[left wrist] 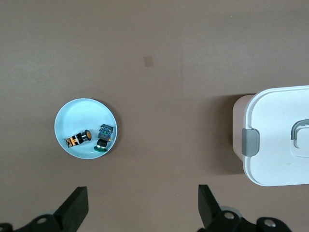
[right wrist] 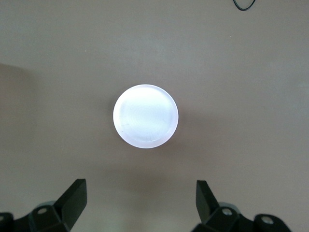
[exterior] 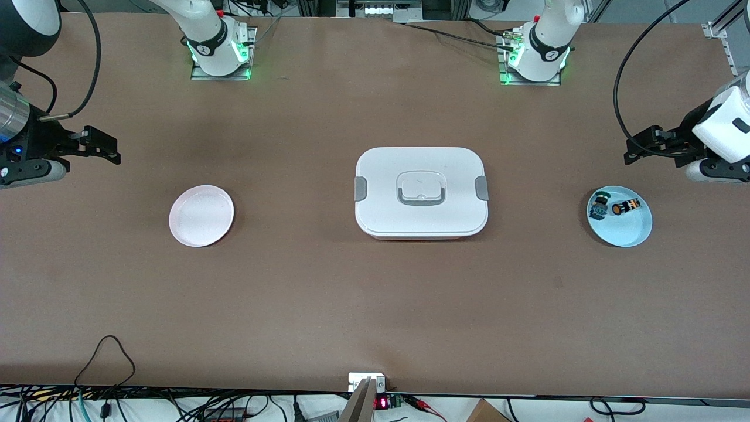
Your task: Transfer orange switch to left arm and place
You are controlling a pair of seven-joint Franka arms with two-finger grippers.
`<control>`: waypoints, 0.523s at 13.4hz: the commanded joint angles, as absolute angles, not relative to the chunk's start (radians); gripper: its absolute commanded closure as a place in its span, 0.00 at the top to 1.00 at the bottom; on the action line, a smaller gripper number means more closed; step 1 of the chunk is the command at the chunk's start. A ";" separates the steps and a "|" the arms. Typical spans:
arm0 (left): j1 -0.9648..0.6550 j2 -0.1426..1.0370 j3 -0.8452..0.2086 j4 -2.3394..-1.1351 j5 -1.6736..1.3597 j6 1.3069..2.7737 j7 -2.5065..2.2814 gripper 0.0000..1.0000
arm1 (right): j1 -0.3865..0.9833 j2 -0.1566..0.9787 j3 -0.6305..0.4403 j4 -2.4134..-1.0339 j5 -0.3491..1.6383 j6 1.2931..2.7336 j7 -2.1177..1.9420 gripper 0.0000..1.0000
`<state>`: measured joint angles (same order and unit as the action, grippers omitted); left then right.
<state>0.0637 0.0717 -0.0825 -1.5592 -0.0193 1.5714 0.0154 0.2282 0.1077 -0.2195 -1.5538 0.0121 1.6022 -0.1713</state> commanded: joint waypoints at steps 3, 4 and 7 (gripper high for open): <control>-0.034 0.052 0.028 -1.575 -0.018 1.574 0.018 1.00 | 0.222 0.112 -0.216 -1.536 0.014 1.589 -0.172 1.00; -0.034 0.052 0.028 -1.574 -0.018 1.572 0.020 1.00 | 0.222 0.112 -0.216 -1.536 0.014 1.589 -0.172 1.00; -0.034 0.051 0.026 -1.572 -0.018 1.574 0.020 1.00 | 0.222 0.112 -0.216 -1.536 0.014 1.589 -0.172 1.00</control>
<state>-0.0161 0.0717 0.0101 -1.5594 -0.0193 1.5714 0.0154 0.2281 0.1077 -0.2196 -1.5538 0.0121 1.6022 -0.1713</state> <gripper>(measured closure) 0.000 0.000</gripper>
